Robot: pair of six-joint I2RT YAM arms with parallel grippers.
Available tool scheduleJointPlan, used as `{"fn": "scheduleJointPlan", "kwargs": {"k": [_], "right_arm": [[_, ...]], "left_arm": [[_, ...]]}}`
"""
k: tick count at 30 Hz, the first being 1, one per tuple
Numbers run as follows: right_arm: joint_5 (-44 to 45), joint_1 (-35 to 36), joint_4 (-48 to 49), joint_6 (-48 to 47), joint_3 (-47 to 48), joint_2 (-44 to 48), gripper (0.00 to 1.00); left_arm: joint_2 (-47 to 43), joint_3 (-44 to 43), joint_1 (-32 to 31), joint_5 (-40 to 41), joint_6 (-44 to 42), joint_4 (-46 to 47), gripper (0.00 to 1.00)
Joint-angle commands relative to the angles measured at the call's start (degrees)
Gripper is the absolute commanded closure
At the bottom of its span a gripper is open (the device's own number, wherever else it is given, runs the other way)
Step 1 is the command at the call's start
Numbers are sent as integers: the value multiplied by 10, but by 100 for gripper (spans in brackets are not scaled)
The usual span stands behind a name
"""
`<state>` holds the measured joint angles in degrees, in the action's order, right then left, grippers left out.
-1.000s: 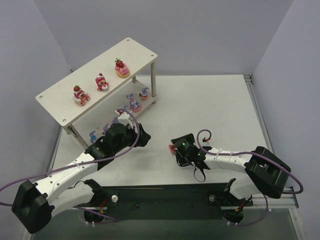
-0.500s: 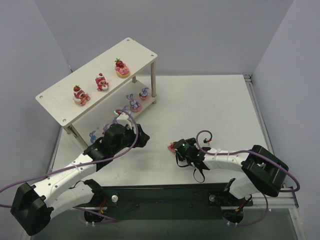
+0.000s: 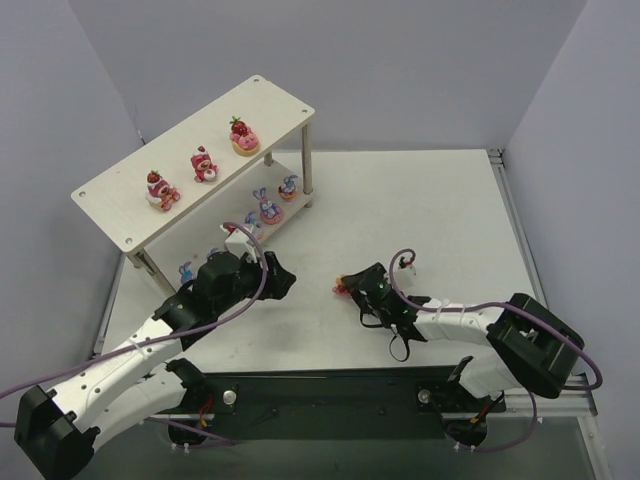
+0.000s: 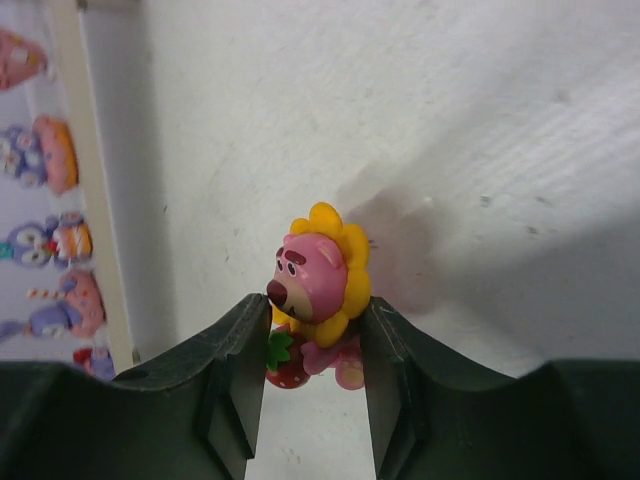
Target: Place and organize the plastic toys onto the shelf
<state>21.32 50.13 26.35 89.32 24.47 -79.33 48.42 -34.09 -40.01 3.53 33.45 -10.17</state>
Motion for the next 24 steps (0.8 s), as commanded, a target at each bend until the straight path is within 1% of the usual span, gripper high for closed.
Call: {"fn": "scheduleJointPlan", "kwargs": {"k": [1,2,3,4,5,6,7,9,10,13,17,22,24], "right_arm": [[-106,-19,195,-240,21,6,100],[-125,-19,207,-267,26,5,100],[-165,-18,222,-294,30,6,100],[-183,-18,247,-341,32,12,100],[-201,-17,257,-361,40,15,100],[-242,-18,263,-383,44,21,100],[-257,-17,265,-422,47,34,100],[-296,-11,257,-461,56,51,100],[-307,-8,247,-497,59,70,100],[-331,-6,221,-533,62,114,100],[-340,-6,197,-590,65,165,100],[-344,-6,179,-632,82,212,100],[-364,-6,180,-645,87,224,100]], "left_arm": [[-26,-12,4,-35,-10,-18,20],[-33,-15,4,-35,-10,-20,20],[-36,-19,4,-50,-10,-22,20],[-40,-22,4,-62,-11,-23,19],[-44,-23,4,-68,-10,-23,19],[-47,-24,4,-73,-10,-23,19],[-47,-26,5,-84,-10,-22,19],[-50,-29,4,-92,-8,-23,19],[-51,-34,4,-96,-8,-25,19],[-58,-48,4,-99,-7,-33,19],[-79,-70,4,-99,-10,-53,19],[-105,-86,4,-88,-13,-69,19],[-110,-94,4,-87,-14,-71,19]]}}
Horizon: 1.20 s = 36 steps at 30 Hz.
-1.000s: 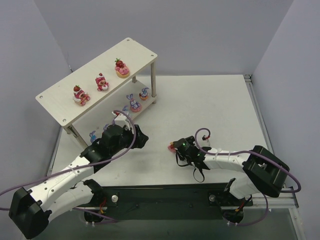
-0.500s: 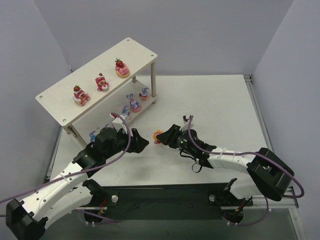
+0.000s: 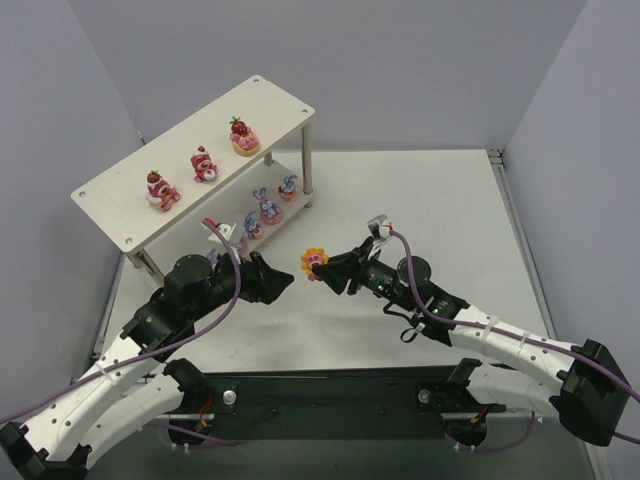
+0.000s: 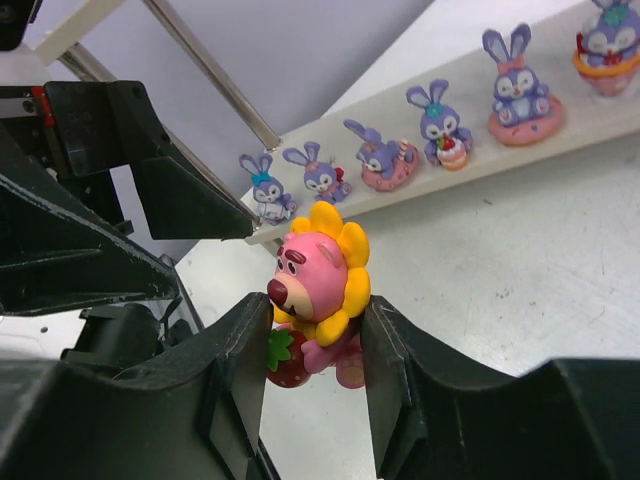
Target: Place and organize the plastic toys onto the shelf
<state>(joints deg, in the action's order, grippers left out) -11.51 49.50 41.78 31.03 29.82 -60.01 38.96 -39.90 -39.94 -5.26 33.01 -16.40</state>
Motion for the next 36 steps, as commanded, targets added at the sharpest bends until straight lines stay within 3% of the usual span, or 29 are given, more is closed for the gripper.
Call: {"fn": "scheduleJointPlan", "kwargs": {"k": [1,6,14,18,25,31,36], "right_arm": [[-46,1,23,-65,39,33,100],[-108,2,19,-69,38,54,100],[-151,23,27,-78,37,68,100],[-156,25,37,-76,37,63,100],[-160,25,58,-73,32,57,100],[-162,25,62,-71,34,50,100],[-158,25,63,-69,37,42,100]], "left_arm": [[-19,-39,3,0,-9,-11,19],[-22,-55,3,-39,-8,0,17],[-6,-22,3,-124,43,91,15],[2,-11,3,-117,64,117,17],[23,1,3,-131,82,148,24],[25,4,3,-141,90,155,37],[33,6,3,-149,91,179,38]]}}
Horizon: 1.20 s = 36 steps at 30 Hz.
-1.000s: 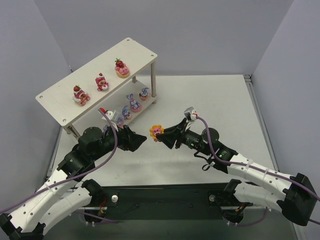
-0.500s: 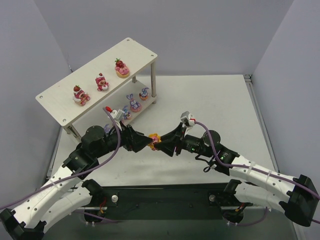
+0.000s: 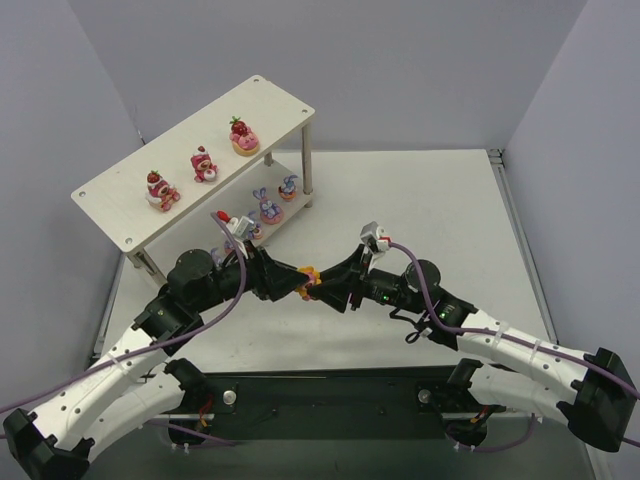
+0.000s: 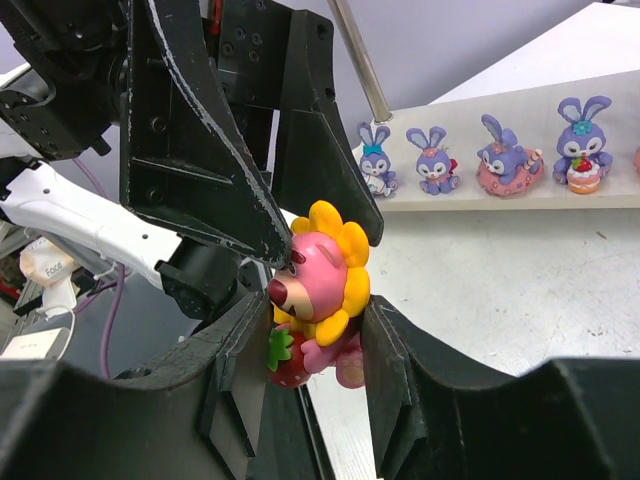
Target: Place and organize the plastic toys onto the shelf
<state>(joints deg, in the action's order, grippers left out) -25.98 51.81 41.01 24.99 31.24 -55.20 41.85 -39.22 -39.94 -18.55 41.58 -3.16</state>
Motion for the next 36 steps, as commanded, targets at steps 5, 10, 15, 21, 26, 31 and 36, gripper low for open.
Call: {"fn": "scheduleJointPlan", "kwargs": {"k": [5,10,15,21,26,31,36], "right_arm": [[-3,2,76,-4,22,-19,100],[10,2,86,-3,23,-32,100],[22,2,95,-3,23,-47,100],[28,2,100,-3,24,-58,100],[37,1,96,2,25,-67,100],[42,1,93,3,28,-72,100],[51,0,90,3,22,-72,97]], "left_arm": [[13,6,3,-25,8,57,38],[19,10,3,-22,2,54,42],[25,13,3,-9,-5,41,62],[27,13,3,9,-16,32,75],[36,13,3,16,-26,32,97],[45,10,3,22,-33,12,100],[44,10,3,37,-41,2,100]]}}
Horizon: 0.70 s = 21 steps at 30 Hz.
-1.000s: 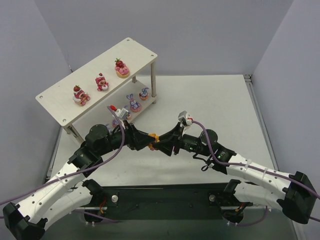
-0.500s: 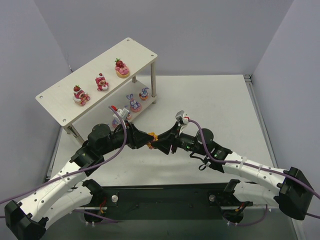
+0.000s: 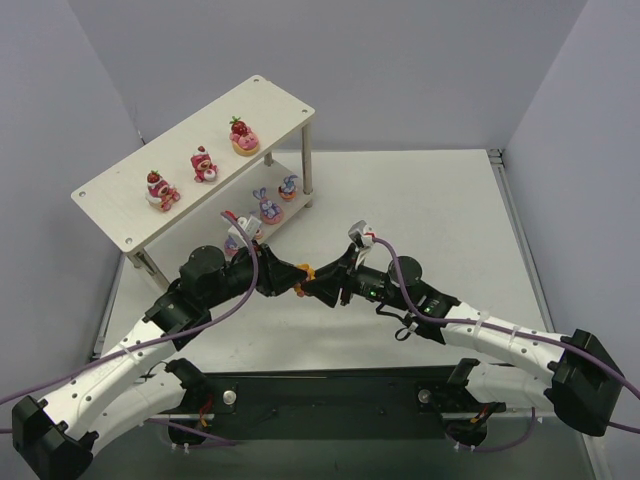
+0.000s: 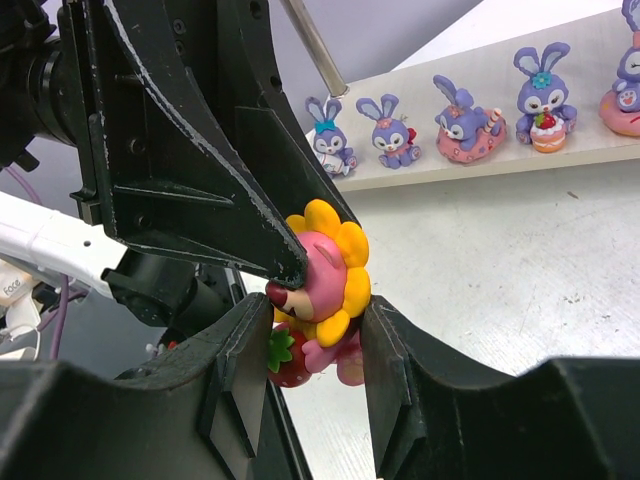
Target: Place and organize the plastic toys onto the shelf
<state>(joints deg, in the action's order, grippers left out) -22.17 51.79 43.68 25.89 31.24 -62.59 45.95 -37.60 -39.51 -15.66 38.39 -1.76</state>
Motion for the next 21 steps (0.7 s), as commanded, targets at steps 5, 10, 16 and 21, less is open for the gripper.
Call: {"fn": "scheduleJointPlan", "kwargs": {"k": [5,10,16,21], "right_arm": [[15,-6,76,6,7,-2,85],[10,-10,96,17,-5,-10,70],[13,-11,111,24,-23,-17,58],[24,-13,122,33,-45,-26,50]], "left_arm": [[0,7,-1,12,-9,-13,100],[-3,23,-1,13,-3,-8,100],[1,45,-1,19,3,-1,100],[9,63,-1,27,5,9,100]]}}
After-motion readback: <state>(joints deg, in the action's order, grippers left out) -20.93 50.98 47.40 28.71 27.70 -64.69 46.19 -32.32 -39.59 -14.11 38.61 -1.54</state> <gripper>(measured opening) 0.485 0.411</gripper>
